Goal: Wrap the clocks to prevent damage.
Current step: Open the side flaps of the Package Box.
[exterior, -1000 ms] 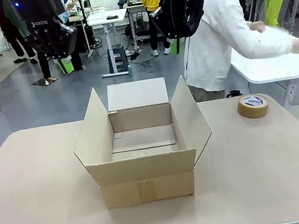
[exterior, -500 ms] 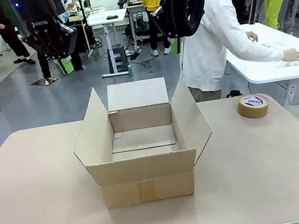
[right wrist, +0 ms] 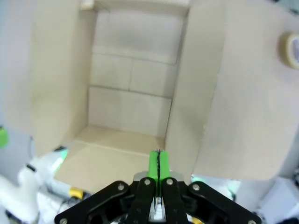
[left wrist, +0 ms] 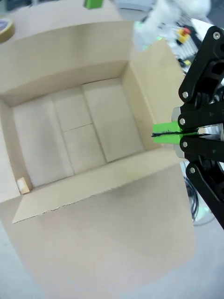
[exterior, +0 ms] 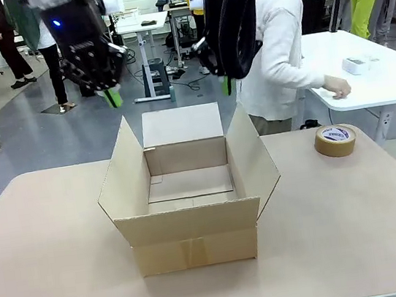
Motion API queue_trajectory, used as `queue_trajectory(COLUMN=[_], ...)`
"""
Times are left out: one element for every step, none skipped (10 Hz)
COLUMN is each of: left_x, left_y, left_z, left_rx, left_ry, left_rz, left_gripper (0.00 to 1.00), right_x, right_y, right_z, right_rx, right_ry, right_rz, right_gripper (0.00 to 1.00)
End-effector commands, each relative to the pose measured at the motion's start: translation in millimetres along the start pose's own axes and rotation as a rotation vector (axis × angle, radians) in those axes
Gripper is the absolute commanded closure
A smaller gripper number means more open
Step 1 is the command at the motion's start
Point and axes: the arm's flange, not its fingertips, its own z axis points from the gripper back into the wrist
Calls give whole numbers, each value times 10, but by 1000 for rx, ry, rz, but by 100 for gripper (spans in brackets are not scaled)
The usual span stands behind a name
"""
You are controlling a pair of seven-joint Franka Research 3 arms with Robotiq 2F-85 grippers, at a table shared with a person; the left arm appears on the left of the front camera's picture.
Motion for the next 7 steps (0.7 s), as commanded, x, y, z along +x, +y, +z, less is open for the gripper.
queue_trajectory(left_x=[-53,-27,0,36,72,123,170], left_y=[-185,-210,-224,-221,-201,-156,-91], left_z=[-331,-496,-654,-837,-964,-1052,-1096], left_rx=[110,158,200,231,238,224,212], left_ry=[-87,-101,-114,-95,-74,-48,-35], left_rz=[155,197,226,241,244,243,259], left_gripper=[100,100,100,100,100,100,100], right_x=[45,80,100,125,157,211,248], right_y=[-26,-42,-59,-89,-128,-172,-202], right_z=[-301,-445,-564,-697,-808,-926,-1015], right_rx=[-56,-70,-69,-68,-59,-48,-51], right_ry=[-116,-157,-176,-179,-169,-128,-108], right_rz=[-160,-198,-205,-177,-159,-165,-166], right_gripper=[99,99,99,99,99,99,99])
